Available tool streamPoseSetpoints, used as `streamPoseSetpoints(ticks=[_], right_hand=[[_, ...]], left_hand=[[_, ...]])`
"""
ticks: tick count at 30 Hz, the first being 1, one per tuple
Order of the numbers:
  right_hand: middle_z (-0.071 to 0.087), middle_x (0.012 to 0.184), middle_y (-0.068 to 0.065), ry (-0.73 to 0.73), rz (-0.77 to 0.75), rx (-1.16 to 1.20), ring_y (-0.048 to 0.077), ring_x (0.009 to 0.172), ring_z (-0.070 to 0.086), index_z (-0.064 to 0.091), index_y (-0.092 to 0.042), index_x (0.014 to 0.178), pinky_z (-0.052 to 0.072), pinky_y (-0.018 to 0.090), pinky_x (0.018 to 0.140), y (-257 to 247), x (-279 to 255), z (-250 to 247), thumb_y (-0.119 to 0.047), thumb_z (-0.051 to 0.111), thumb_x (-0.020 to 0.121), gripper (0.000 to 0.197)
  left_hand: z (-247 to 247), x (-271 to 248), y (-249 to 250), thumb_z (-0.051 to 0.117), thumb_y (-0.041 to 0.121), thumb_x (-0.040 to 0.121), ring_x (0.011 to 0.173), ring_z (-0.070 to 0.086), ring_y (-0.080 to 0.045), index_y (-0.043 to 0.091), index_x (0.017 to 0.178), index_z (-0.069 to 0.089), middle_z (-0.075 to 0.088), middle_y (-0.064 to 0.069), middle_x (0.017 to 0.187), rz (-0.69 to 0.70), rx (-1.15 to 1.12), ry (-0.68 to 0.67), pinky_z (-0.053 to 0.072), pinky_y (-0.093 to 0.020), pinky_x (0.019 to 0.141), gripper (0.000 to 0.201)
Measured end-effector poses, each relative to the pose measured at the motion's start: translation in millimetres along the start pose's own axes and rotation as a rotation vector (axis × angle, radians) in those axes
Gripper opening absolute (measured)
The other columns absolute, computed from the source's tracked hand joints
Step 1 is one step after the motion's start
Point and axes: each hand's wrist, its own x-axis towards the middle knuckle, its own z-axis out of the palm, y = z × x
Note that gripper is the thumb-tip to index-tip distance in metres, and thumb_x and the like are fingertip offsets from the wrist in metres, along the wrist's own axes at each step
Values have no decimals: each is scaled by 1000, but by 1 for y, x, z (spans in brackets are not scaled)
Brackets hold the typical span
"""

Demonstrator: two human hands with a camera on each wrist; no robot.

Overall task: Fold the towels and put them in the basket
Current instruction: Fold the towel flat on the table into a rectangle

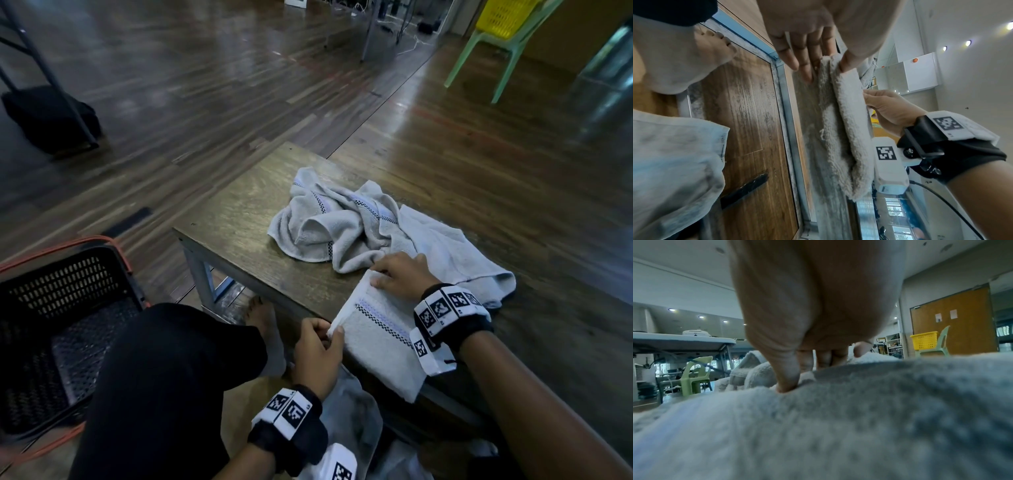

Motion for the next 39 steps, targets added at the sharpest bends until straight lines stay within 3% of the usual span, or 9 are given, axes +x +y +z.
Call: streamPoseSetpoints(ticks=[4,11,16,22,26,30,34,36,39], right_hand=[[59,116,-5,-87,16,-22,19,121,41,61,-30,110,22,42,95,-2,-4,-2,-36,53,89,23],[51,73,9,-122,7,312,17,70,49,59,-6,75,35,31,67,-1,-16,-13,-28,63,83,24],[66,98,17,21,-25,597,21,84,60,64,-8,97,48,34,78,21,-58,-34,-23,66,85,19],[65,106,6,159,3,861,15,98,64,58,-11,108,53,23,84,60,-131,-45,-10,63,86,22],[65,109,2,215,92,827,16,100,64,61,-17,105,52,33,89,93,-165,-41,-17,64,86,19],[65,103,5,185,180,695,24,96,62,59,-23,92,49,40,87,122,-172,-30,-16,62,87,9],[62,103,7,47,273,520,25,96,59,58,-19,96,45,33,76,135,-164,-7,-17,56,88,8],[62,106,8,44,305,465,25,97,58,58,-12,104,44,33,76,139,-160,0,-18,54,89,17],[59,109,4,11,340,391,23,98,57,54,-16,109,45,33,78,143,-156,9,-22,51,91,19]], left_hand=[[-1,-1,0,64,17,86,63,53,-7,19,85,46,56,4,74,8,-24,11,51,-34,65,18],[-3,-3,2,62,11,86,57,52,2,21,81,47,55,5,73,54,-27,77,44,-16,58,19],[-7,0,42,61,11,86,66,56,2,22,85,49,59,7,78,207,-67,127,44,-9,62,16],[2,-10,100,62,15,87,76,60,-1,16,94,55,63,8,84,505,95,-85,48,-14,67,10],[28,3,131,60,15,88,72,57,1,13,94,54,59,9,79,644,330,-326,44,-11,63,9],[66,23,147,52,21,92,80,59,-23,13,98,52,64,-4,86,835,770,-595,45,-30,67,10],[100,39,129,45,25,94,97,57,-30,15,108,47,62,-12,107,755,1128,-779,47,-40,81,17],[112,46,119,44,27,94,98,57,-32,16,109,46,61,-13,110,727,1179,-800,47,-40,80,19],[126,50,109,41,30,94,102,55,-30,16,111,47,57,-11,113,876,1332,-749,41,-38,82,22]])
